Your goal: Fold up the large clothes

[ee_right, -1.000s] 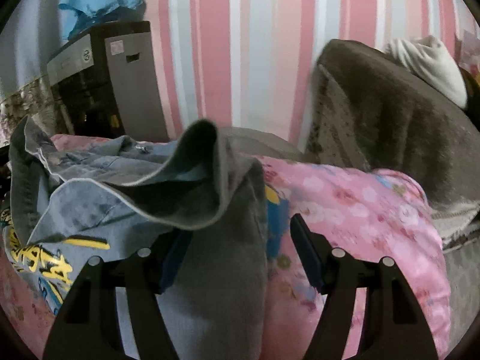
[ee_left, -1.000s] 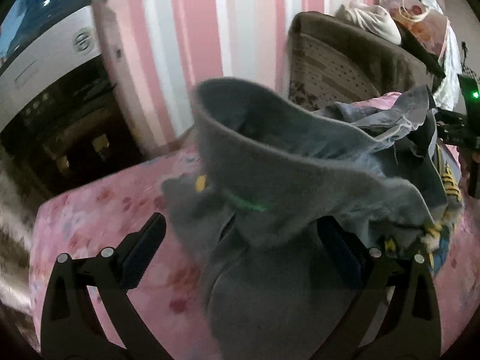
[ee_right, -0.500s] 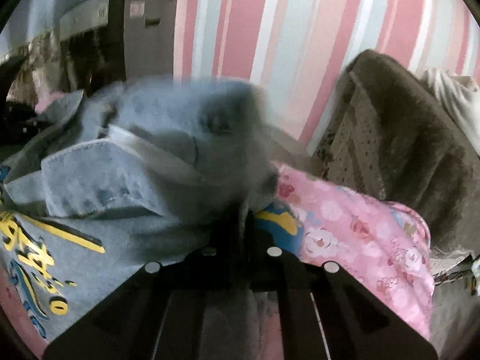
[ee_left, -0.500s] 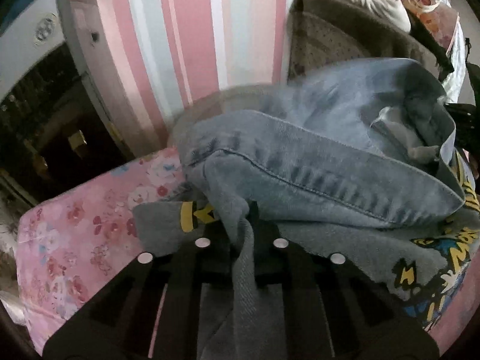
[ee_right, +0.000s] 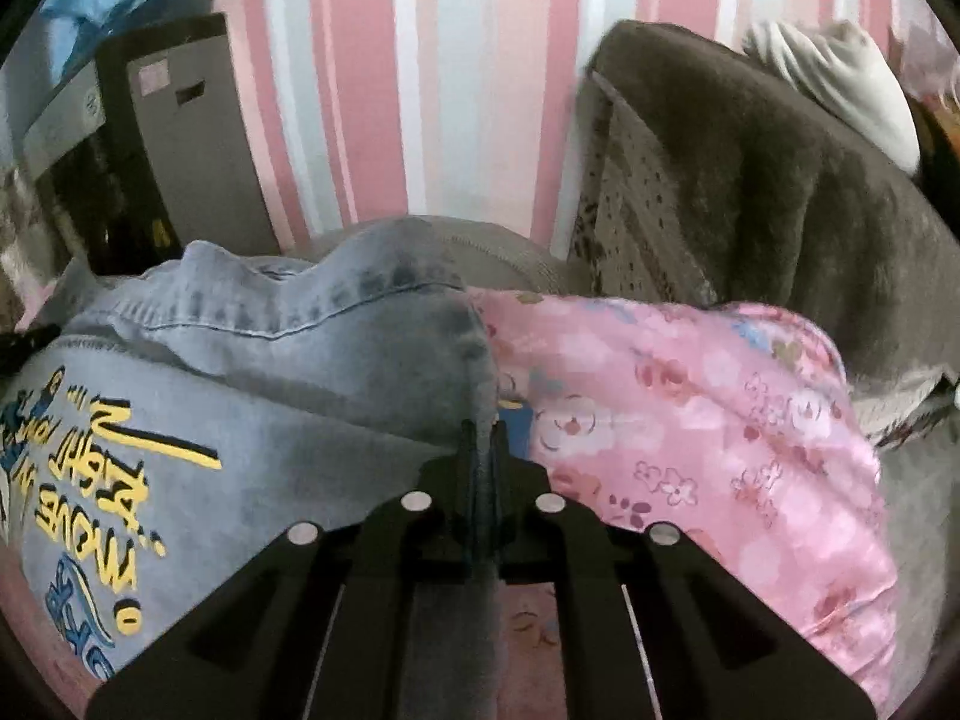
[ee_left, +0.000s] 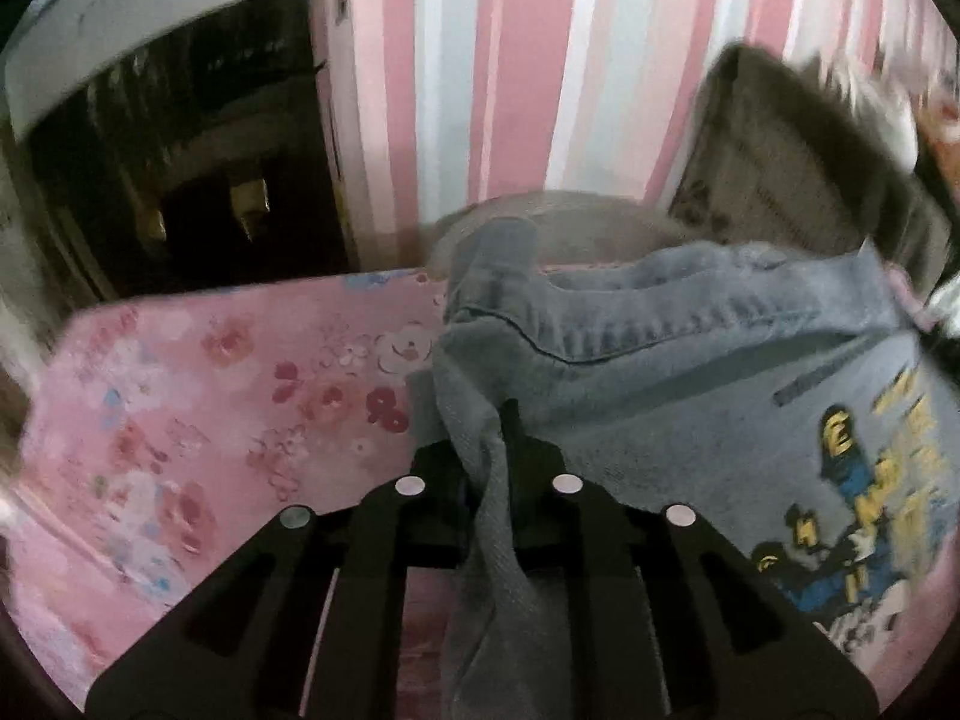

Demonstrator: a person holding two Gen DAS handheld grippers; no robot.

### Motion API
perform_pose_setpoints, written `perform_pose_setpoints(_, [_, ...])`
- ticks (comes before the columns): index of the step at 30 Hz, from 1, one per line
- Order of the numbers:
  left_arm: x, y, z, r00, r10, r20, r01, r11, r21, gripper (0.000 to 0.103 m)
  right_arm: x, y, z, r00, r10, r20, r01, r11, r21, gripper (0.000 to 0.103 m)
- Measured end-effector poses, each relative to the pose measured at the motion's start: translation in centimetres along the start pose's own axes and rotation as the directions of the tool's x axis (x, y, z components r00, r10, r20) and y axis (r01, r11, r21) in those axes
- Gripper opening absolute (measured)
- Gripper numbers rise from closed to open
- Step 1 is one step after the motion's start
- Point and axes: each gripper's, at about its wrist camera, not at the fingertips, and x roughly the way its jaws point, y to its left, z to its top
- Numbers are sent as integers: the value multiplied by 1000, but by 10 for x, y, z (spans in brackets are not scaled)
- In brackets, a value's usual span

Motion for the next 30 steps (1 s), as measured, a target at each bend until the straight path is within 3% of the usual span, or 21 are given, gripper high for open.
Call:
perform_pose_setpoints(1, [-1,-3,2,1000,21,1,-21,1000,20,15,-3,-1,3,1000,9,-5,-9,1000,2,13])
perform_pose_setpoints(3, [-3,-5,6,998,55,-3,-55,997,44,30,-14,-3,9,1000,18,23,-18,1000,0,29])
perform_pose_setpoints(4, [-5,-5,9,997,73,3,-73,996,50,54,-19,-4,13,999,19,42,-19,1000,-4,40])
perform_pose_setpoints(5, [-7,-5,13,997,77,14,-78,996,49,75,-21,-4,18,998,25,58,-24,1000,-8,44])
perform_pose_setpoints(9, [-4,-8,36,998,69,4,-69,994,79,82,-7,3,49,997,61,44,-60,998,-31,50])
perform_pose_setpoints(13, [19,-21,52,995,73,-65,-62,986,153,80,39,22,72,996,41,-73,-50,992,-116,50])
perform_pose_setpoints(15, [28,-27,53,995,55,-87,-38,983,182,55,51,31,73,995,28,-91,-42,986,-159,50])
perform_pose_setpoints(16, [35,-28,51,994,47,-100,-28,983,183,31,57,35,71,995,23,-95,-40,983,-181,43])
perform_pose_setpoints(17, [39,-28,50,994,49,-103,-30,983,179,23,59,37,68,996,13,-88,-30,981,-193,17])
perform_pose_setpoints(19, [37,-26,48,997,9,-81,3,988,153,13,53,43,60,999,-10,-33,3,975,-221,13])
perform_pose_setpoints(22, [20,-19,47,1000,1,20,-3,994,111,11,27,37,58,993,-39,113,60,980,-191,9])
perform_pose_setpoints(25, [-2,-2,54,992,-74,106,73,997,20,11,0,12,68,979,1,204,12,998,-63,9])
perform_pose_setpoints(27, [0,1,61,990,-104,91,104,995,0,12,3,11,74,984,-7,178,17,998,-54,9])
perform_pose_setpoints(30, [36,-8,63,996,-63,-63,65,997,35,14,38,25,75,996,-76,45,80,990,-117,9])
